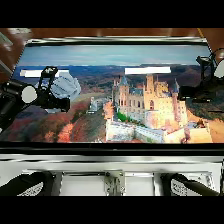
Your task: Fold the shirts.
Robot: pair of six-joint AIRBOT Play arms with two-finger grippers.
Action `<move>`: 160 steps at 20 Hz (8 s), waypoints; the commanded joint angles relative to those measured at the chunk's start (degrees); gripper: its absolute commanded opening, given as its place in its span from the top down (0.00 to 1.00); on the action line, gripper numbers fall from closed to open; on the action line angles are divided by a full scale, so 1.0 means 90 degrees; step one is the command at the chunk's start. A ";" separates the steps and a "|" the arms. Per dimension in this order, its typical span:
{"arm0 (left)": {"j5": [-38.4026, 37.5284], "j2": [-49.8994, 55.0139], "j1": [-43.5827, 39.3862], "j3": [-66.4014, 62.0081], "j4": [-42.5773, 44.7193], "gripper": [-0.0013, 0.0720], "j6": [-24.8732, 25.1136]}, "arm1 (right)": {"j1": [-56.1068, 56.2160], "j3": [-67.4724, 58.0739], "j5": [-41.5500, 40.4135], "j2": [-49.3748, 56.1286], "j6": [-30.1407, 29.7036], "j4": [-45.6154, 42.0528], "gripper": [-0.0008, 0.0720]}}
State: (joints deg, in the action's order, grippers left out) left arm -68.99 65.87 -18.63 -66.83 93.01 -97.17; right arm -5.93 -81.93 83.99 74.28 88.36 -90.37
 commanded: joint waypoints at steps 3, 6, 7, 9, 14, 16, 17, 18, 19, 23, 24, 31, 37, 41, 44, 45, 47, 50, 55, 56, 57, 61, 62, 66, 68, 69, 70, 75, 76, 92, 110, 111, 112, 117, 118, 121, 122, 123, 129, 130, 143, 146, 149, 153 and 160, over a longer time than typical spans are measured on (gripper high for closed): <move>0.0000 0.0005 0.0005 0.0002 0.0002 0.01 0.0000 | 0.0005 0.0002 0.0000 0.0002 0.0002 0.0002 0.04; 0.0000 0.0005 0.0002 0.0002 0.0002 0.01 0.0000 | 0.0005 0.0002 0.0000 0.0002 0.0000 0.0002 0.04; 0.0000 0.0005 0.0005 0.0002 0.0002 0.01 0.0000 | 0.0005 0.0002 0.0000 0.0002 0.0000 0.0002 0.04; 0.0000 0.0005 0.0002 0.0002 0.0002 0.01 0.0000 | 0.0005 0.0002 0.0000 0.0002 0.0000 0.0002 0.04; 0.0000 0.0005 0.0002 0.0002 0.0002 0.01 0.0000 | 0.0005 0.0002 0.0000 0.0002 0.0000 0.0002 0.04; 0.0005 0.0007 0.0002 0.0002 0.0000 0.01 0.0000 | 0.0005 0.0002 0.0000 0.0002 0.0000 0.0002 0.04; 0.0044 0.0007 0.0002 0.0005 0.0000 0.01 0.0000 | 0.0005 0.0002 0.0000 0.0002 0.0002 0.0002 0.04; 0.0274 0.0024 0.0002 0.0002 0.0000 0.01 0.0000 | 0.0005 0.0002 0.0000 0.0002 0.0000 0.0002 0.04; 0.0532 0.0053 0.0005 0.0002 0.0002 0.01 0.0000 | 0.0005 0.0002 -0.0010 0.0002 0.0000 0.0010 0.04; 0.1081 0.0138 0.0002 0.0002 -0.0306 0.01 -0.0024 | 0.0005 0.0002 -0.0294 0.0002 -0.0002 -0.0017 0.04; 0.1161 0.0165 0.0002 0.0002 -0.0359 0.01 -0.0024 | 0.0005 0.0002 -0.0313 0.0007 -0.0002 0.0002 0.04; 0.1190 0.1401 0.1535 -0.0874 0.0461 0.00 -0.1030 | 0.0005 0.0005 -0.0187 0.0015 -0.0119 0.0670 0.04; 0.0857 0.3565 0.2977 -0.1795 -0.1698 0.00 -0.1287 | 0.0005 0.0005 -0.0061 0.0017 -0.0952 0.2475 0.04; 0.1270 0.4090 0.2958 -0.1899 -0.1746 0.00 -0.1282 | 0.0005 0.0005 -0.0097 0.0017 -0.0916 0.2448 0.04; 0.1333 0.4056 0.2936 -0.2004 -0.2465 0.92 -0.0321 | 0.0005 0.0005 -0.0172 0.0015 -0.0920 0.2448 0.04; 0.1341 0.3934 0.2897 -0.2113 -0.2681 0.92 0.0112 | 0.0005 0.0005 -0.0192 0.0015 -0.0920 0.2448 0.04; 0.1302 0.3339 0.2601 -0.2387 -0.2567 0.93 0.1076 | 0.0005 0.0002 -0.0313 0.0015 -0.0954 0.2431 0.04; 0.1302 0.1673 0.1780 -0.2528 -0.2509 0.93 0.1831 | 0.0005 -0.0141 -0.0503 0.0012 -0.1003 0.2431 0.04; 0.1282 -0.0505 -0.0498 -0.2518 -0.2504 0.93 0.1479 | 0.0005 -0.1005 -0.0452 -0.0665 -0.1105 0.2208 0.04; 0.1285 -0.0593 -0.0991 -0.2509 -0.2504 0.93 0.1217 | 0.0005 -0.1105 -0.0403 -0.0928 -0.1059 0.2203 0.04; 0.1299 -0.0576 -0.1421 -0.2477 -0.2501 0.93 0.1015 | 0.0005 -0.1115 -0.0364 -0.1192 -0.1013 0.2200 0.04; 0.1960 0.0068 -0.2669 -0.1664 -0.2492 0.93 0.0420 | 0.0005 -0.1112 0.0884 -0.1887 -0.0954 0.1860 0.04; 0.2069 0.0342 -0.2810 -0.1421 -0.2497 0.93 0.0323 | 0.0005 -0.1112 0.1251 -0.1931 -0.0901 0.1634 0.04; 0.2132 0.1467 -0.2783 -0.1282 -0.3337 0.09 -0.0073 | 0.0005 -0.0799 0.1566 -0.1928 -0.0867 0.1144 0.04; 0.1581 0.1498 -0.2344 -0.1605 -0.3553 0.00 0.0153 | 0.0005 -0.0384 0.1299 -0.1909 -0.0872 0.0962 0.04; 0.1056 0.1438 -0.1987 -0.1778 -0.3419 0.00 0.0289 | 0.0002 -0.0141 0.1158 -0.1885 -0.0845 0.0631 0.04; 0.0466 0.1355 -0.1596 -0.1853 -0.3228 0.00 0.0408 | -0.0005 0.0134 0.1044 -0.1831 -0.0843 0.0338 0.04; -0.1324 0.0634 0.0522 -0.0308 -0.2917 0.00 0.0959 | -0.1018 0.1841 0.0651 -0.1139 -0.1083 0.1848 0.04; -0.1212 0.0488 0.0794 0.0316 -0.3191 0.00 0.1061 | -0.1248 0.2176 0.0610 -0.0945 -0.1197 0.2382 0.04; 0.3075 0.2125 -0.0444 0.2409 -0.6960 0.17 0.1889 | -0.0848 0.2917 -0.0794 0.0925 -0.1122 0.3553 0.04; 0.2866 0.0743 0.0284 0.1248 -0.5404 0.93 0.2159 | 0.0823 0.1979 -0.2841 0.1013 -0.1360 0.3631 0.91; 0.2793 0.0372 0.0510 0.0838 -0.5119 0.93 0.2181 | 0.0823 0.1576 -0.2839 0.0578 -0.1819 0.3534 0.91; 0.2730 0.0012 0.0709 0.0364 -0.4991 0.93 0.2324 | 0.0823 0.1103 -0.2858 0.0107 -0.2227 0.3517 0.91; 0.2718 -0.1501 0.1319 -0.2652 -0.4954 0.93 0.3466 | 0.0823 -0.1066 -0.4447 -0.2025 -0.2567 0.3402 0.91; 0.2713 -0.1685 0.1411 -0.3087 -0.4838 0.93 0.3458 | 0.0823 -0.1280 -0.4765 -0.2353 -0.2565 0.3322 0.91; 0.2708 -0.2278 0.1681 -0.3708 -0.4374 0.93 0.3432 | 0.0823 -0.1644 -0.4736 -0.3130 -0.2387 0.2946 0.91; 0.2635 -0.2448 0.1758 -0.3711 -0.4155 0.93 0.3334 | 0.0823 -0.1644 -0.4469 -0.3334 -0.2266 0.2771 0.91; 0.2395 -0.2577 0.1824 -0.3711 -0.3818 0.93 0.3045 | 0.0823 -0.1644 -0.4078 -0.3466 -0.2137 0.2526 0.91; 0.0413 -0.2616 0.1909 -0.3699 -0.2215 0.93 0.2166 | 0.0826 -0.1644 -0.1953 -0.3604 -0.1775 0.1285 0.91; 0.0532 -0.2684 0.1909 -0.3701 -0.2237 0.93 0.2164 | 0.0826 -0.1644 -0.2033 -0.3653 -0.1778 0.1321 0.91; -0.0746 -0.3094 0.1909 -0.3077 -0.2426 0.93 0.2140 | 0.0826 -0.1644 -0.5367 -0.3279 -0.1433 0.1258 0.91; -0.0627 -0.3041 0.1909 -0.1642 -0.3373 0.93 0.2140 | 0.0843 -0.1644 -0.7776 -0.2132 -0.1290 0.2395 0.91; 0.0308 -0.2851 0.1834 0.0189 -0.4724 0.93 0.2174 | 0.0843 -0.1644 -0.9265 -0.0605 -0.1287 0.4527 0.91; 0.2353 -0.2188 0.1120 0.2220 -0.5175 0.93 0.2169 | 0.0838 -0.1642 -0.7684 0.1226 -0.1207 0.5739 0.91; 0.2880 -0.1311 0.0469 0.2499 -0.5170 0.93 0.2679 | 0.0687 -0.1644 -0.3742 0.2399 -0.1044 0.5472 0.41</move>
State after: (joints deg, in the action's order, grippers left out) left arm -47.13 52.29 -13.26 -45.47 48.10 -75.13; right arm 1.08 -96.68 37.32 92.88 78.43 -42.50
